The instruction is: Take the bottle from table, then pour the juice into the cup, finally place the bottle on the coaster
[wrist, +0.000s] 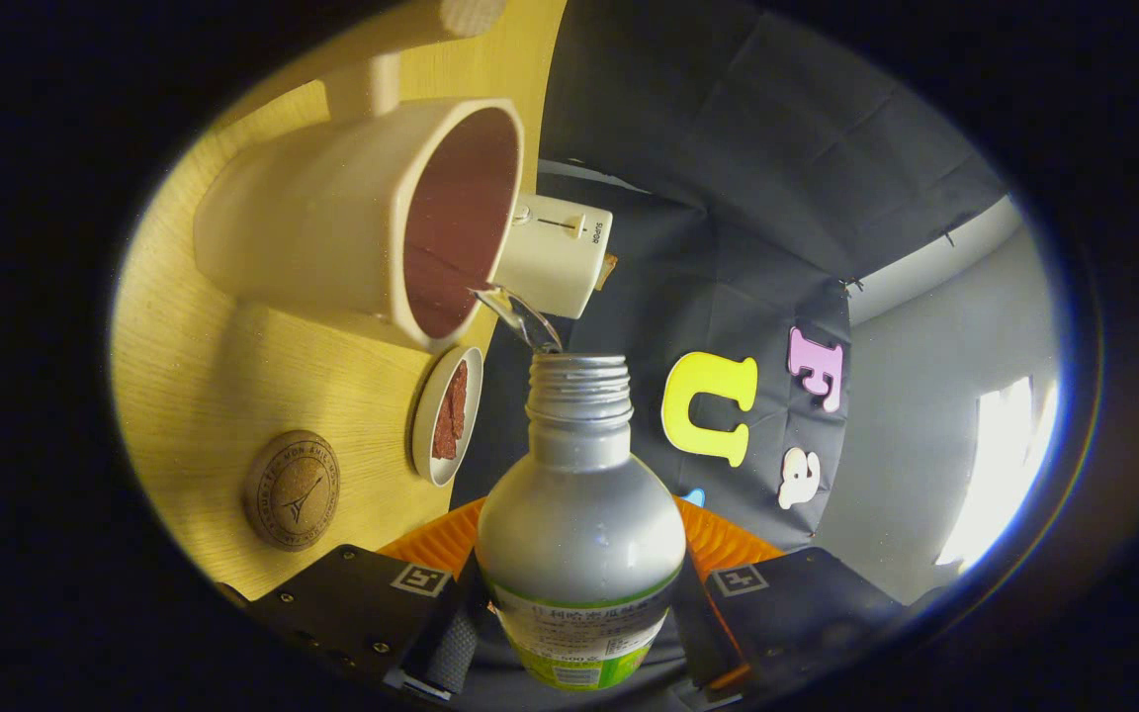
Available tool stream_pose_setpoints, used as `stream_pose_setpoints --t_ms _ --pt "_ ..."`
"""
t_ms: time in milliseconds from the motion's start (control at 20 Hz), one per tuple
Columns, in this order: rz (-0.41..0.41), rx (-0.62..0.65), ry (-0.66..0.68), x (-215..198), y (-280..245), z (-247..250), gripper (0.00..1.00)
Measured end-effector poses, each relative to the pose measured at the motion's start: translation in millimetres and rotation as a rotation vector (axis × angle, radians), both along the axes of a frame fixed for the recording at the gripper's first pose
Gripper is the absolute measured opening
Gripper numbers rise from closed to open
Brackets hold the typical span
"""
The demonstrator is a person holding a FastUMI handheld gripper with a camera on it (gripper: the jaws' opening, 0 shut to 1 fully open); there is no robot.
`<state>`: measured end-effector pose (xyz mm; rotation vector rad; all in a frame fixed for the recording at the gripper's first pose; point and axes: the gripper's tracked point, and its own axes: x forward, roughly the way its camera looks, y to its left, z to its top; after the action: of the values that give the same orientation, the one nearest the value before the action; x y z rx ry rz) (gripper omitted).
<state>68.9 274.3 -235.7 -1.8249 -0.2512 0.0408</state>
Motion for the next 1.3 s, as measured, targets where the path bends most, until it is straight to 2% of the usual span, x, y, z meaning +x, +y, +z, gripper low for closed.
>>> stream_pose_setpoints --t_ms 1300 --pt "0.017 -0.099 -0.021 -5 2 12 0.80"
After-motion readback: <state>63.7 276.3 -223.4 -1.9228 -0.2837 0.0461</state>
